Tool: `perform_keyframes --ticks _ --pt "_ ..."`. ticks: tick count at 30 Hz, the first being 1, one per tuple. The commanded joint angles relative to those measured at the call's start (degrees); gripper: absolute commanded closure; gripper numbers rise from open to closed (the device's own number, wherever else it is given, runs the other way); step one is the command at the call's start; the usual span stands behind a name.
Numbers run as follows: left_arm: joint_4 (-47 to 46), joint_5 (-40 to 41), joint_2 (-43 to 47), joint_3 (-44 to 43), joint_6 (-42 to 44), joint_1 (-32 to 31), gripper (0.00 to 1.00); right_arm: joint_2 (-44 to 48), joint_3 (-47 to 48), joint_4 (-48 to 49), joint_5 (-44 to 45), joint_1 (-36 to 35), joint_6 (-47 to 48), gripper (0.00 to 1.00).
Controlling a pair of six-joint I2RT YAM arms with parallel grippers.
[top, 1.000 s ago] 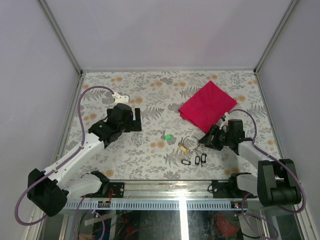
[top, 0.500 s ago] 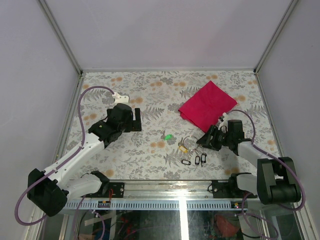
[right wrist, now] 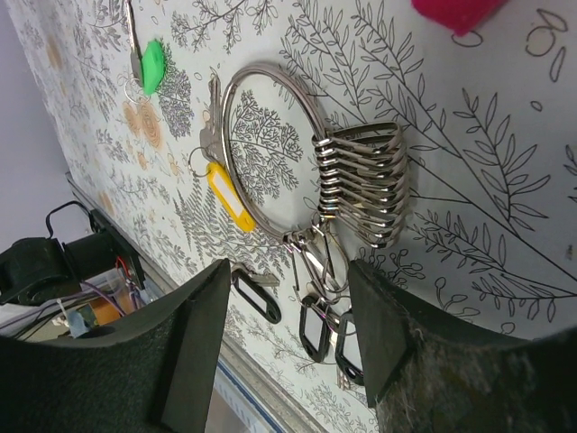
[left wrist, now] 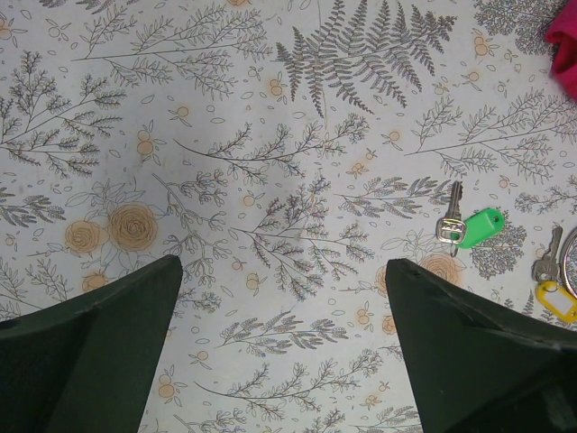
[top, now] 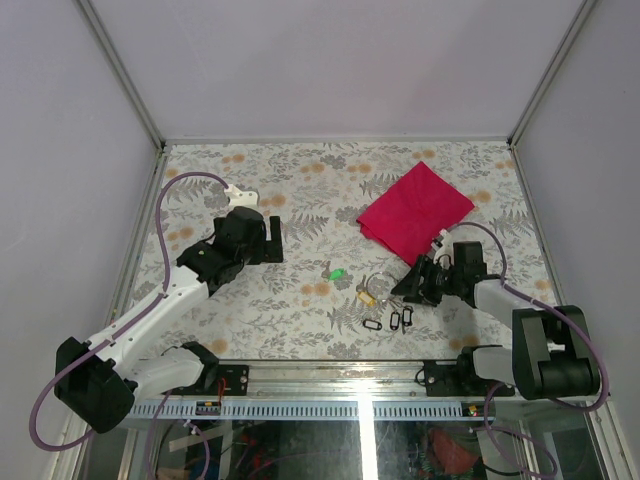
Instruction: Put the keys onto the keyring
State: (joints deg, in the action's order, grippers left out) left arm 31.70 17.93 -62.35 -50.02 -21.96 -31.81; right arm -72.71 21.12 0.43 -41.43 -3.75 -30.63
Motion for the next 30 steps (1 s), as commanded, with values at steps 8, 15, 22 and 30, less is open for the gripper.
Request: perform_keyframes --ticks 8,15,22,30 --pt "-3.1 -0.7 0.3 -0.4 0.9 0.4 0.00 5.5 6.7 -11.5 11.3 -2.0 7.1 0.51" --pt "-3.1 -0.7 0.3 -0.3 1.0 0.3 0.00 5.6 11.0 -15.8 24.2 -12.1 7.8 0.55" --pt "-3.1 -0.8 0.4 -0.3 1.0 0.3 0.00 4.7 13.0 -18.7 29.3 -14.6 9.3 0.62" --pt "-3.1 -0.9 0.4 -0.3 1.1 0.4 0.00 2.1 14.4 -19.9 30.4 -18.1 9.4 0.64"
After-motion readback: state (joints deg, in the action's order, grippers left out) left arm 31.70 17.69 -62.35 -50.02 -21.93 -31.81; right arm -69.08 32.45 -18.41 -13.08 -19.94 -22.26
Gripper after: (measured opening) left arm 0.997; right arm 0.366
